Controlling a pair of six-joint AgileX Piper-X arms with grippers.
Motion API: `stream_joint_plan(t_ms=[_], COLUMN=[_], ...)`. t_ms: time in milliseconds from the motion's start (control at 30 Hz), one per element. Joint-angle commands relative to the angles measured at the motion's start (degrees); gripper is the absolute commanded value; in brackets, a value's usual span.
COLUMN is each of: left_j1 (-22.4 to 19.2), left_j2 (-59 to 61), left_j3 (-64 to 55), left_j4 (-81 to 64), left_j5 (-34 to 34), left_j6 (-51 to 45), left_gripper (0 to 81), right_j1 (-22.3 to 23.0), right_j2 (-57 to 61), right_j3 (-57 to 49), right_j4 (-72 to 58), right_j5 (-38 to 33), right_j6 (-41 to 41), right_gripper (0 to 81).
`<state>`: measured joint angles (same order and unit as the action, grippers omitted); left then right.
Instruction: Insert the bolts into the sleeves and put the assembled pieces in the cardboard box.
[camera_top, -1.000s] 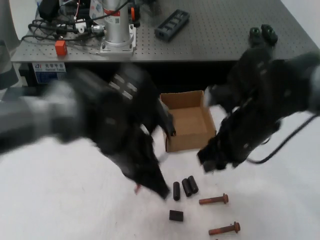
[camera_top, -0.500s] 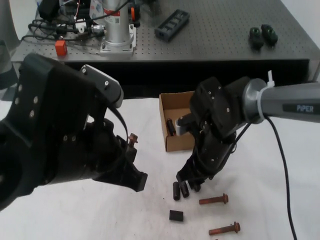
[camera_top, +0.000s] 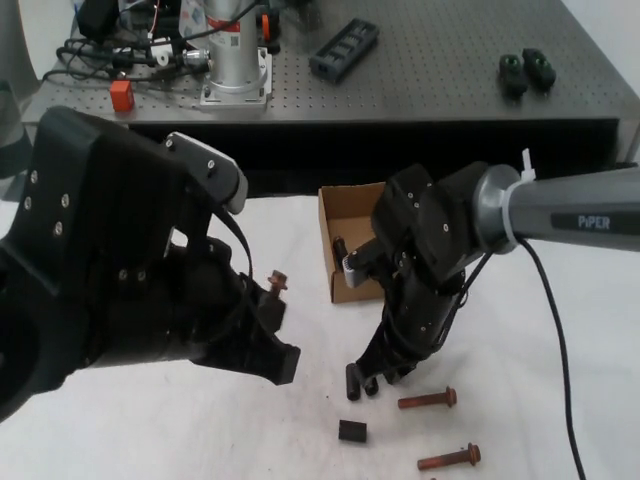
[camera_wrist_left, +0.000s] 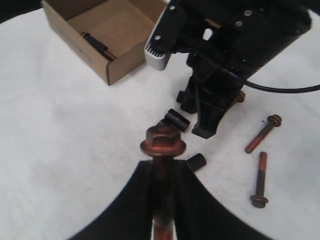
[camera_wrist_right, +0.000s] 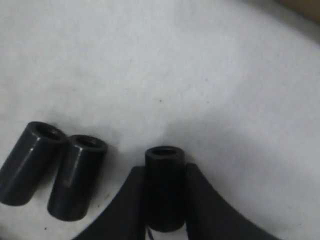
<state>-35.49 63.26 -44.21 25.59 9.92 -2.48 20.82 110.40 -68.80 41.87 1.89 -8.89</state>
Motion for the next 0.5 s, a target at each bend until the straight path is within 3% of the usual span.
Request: stream_joint_plan(t_ms=[0, 133, 300, 467], left_j1=[0.13, 0.13, 0.13, 0.13], left_j2=[-0.77, -0.77, 0.34, 5.2], left_j3=[-0.2, -0.2, -0.2, -0.2], left_j4=[-4.74, -12.05, -25.89, -38.56], left_j5=[6.84, 12.56, 19.09, 25.74], left_j6=[-2.98, -8.02, -16.88, -26.97], left_gripper=[0.6, 0.6, 0.6, 0.6], right_j1=[-1.46, -5.13, -8.75, -6.05], right_j2=[-2.29, -11.9, -30.17, -45.98], right_j3=[-0.1, 2.79, 15.39, 30.94], right_j4=[-1.32, -1.09, -8.13, -19.6], right_j5=[-6.27, -18.17, -32.79, -45.14], right_j6=[-0.75, -0.08, 2.94, 12.35], right_gripper=[3.4, 3.4, 3.4, 3.4])
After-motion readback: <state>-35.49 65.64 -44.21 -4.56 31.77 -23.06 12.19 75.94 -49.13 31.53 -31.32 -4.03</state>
